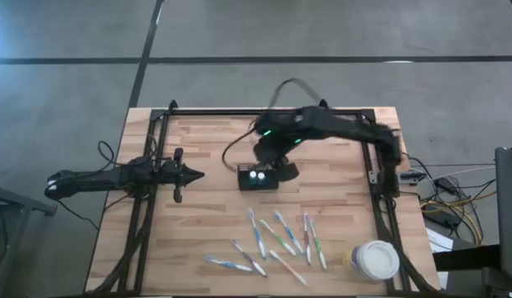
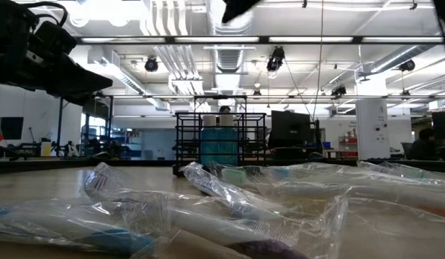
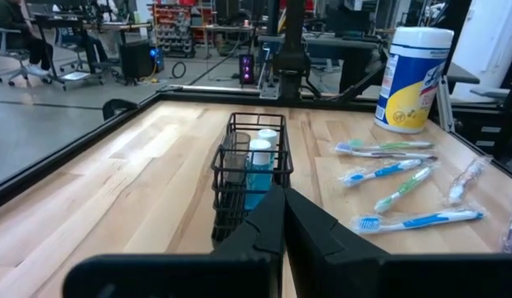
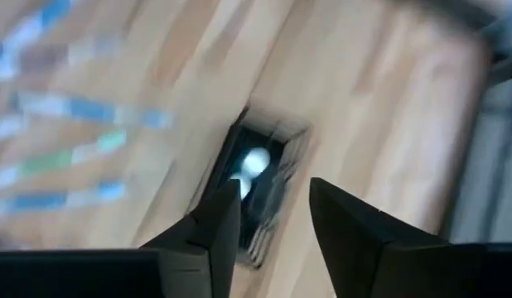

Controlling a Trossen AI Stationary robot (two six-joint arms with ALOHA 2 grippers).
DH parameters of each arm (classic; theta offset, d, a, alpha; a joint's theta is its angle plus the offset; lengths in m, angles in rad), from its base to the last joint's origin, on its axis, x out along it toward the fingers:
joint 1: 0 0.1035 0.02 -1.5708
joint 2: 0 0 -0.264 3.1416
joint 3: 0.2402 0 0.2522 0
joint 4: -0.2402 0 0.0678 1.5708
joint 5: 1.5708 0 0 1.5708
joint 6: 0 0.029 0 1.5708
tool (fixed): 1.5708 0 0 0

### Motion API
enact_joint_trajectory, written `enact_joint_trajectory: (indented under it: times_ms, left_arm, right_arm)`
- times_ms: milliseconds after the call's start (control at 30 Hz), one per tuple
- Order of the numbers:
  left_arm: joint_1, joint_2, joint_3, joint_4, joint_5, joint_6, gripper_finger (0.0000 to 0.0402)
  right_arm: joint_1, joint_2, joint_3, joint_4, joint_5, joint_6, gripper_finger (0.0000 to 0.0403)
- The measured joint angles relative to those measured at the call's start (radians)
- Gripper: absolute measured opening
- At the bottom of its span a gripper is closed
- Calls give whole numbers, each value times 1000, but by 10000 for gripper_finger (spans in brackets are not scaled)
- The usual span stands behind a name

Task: Pick & Place toothbrushing station
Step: Adjust the black wire organizer

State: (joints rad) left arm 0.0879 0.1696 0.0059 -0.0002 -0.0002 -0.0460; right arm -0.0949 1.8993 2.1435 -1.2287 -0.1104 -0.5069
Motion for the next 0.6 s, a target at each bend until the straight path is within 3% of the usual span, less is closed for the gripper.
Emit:
enact_joint_trajectory:
  times_ms: [167, 333, 467, 600]
  left_arm:
    - [0, 0, 0, 0, 0, -13, 9]
    - [0, 3, 0, 0, 6, -48, 9]
    - [-13, 47, 0, 1, 32, -99, 4]
    - [-55, 133, 0, 26, 49, -115, 3]
  right_arm:
    - [-13, -213, -178, 182, 30, 87, 98]
    - [-65, -403, -508, 454, 46, 276, 37]
    - [-99, -482, -794, 675, -22, 427, 13]
    - [-113, -514, -1011, 922, 10, 562, 9]
